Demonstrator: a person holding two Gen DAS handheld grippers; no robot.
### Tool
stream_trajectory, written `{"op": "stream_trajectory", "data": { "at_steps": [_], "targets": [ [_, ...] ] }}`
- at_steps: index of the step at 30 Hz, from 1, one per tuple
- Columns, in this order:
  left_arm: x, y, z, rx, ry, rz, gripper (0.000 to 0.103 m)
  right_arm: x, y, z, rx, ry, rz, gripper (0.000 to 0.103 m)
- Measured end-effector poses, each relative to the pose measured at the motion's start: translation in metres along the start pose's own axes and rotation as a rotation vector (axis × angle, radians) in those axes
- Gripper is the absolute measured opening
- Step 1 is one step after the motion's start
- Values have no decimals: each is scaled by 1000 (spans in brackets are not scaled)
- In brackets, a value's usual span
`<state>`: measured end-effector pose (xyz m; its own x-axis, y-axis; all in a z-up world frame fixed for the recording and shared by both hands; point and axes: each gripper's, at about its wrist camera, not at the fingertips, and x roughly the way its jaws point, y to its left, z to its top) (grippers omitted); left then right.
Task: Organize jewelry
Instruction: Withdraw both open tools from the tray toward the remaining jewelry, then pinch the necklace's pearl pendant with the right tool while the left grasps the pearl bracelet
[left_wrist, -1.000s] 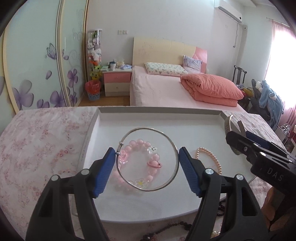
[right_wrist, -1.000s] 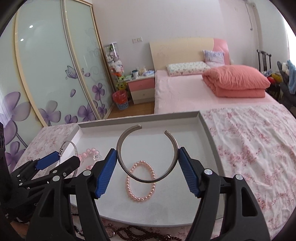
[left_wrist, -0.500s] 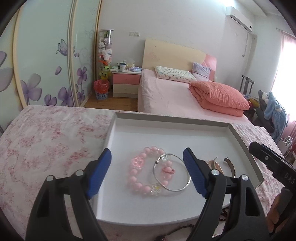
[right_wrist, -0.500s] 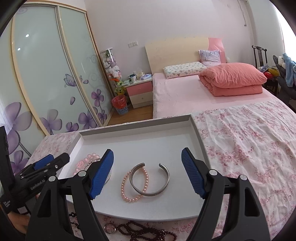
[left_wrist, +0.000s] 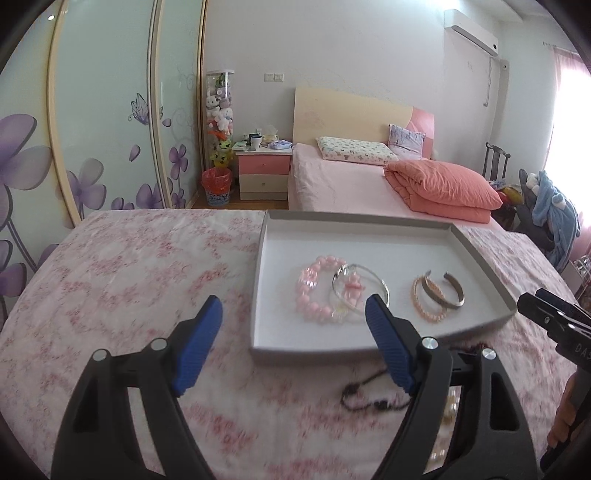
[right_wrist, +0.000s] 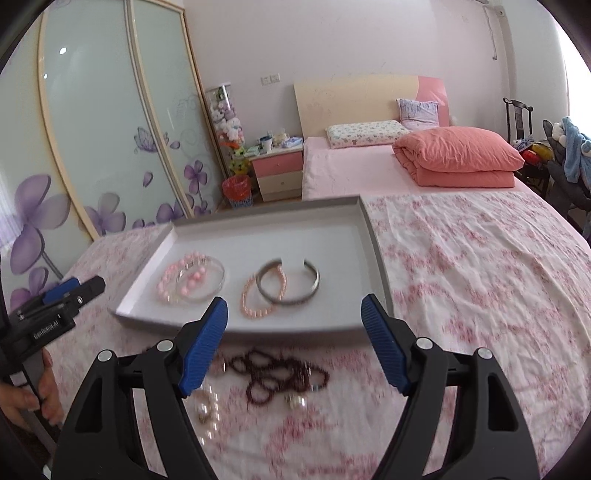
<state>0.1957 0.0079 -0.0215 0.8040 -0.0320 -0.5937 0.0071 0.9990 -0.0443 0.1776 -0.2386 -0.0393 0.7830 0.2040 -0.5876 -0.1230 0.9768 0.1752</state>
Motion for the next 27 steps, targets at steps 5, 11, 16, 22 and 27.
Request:
{"op": "stream_trajectory", "data": {
  "at_steps": [5, 11, 16, 22, 27],
  "targets": [
    [-19, -1, -20, 41, 17, 14, 78, 3, 0, -27, -54, 118, -26, 56],
    [-25, -1, -26, 42, 34, 21, 78, 26, 1, -46, -71, 235, -53, 33],
    [-29, -1, -28, 43, 35, 18, 78, 35, 3, -48, -93, 247, -79, 28],
    [-31, -4, -31, 48, 44, 9, 76, 35, 9, -49, -130, 242, -110, 19],
    [-31, -15, -35, 68, 74, -33, 73, 29, 11, -53, -149, 241, -131, 14]
  ]
}}
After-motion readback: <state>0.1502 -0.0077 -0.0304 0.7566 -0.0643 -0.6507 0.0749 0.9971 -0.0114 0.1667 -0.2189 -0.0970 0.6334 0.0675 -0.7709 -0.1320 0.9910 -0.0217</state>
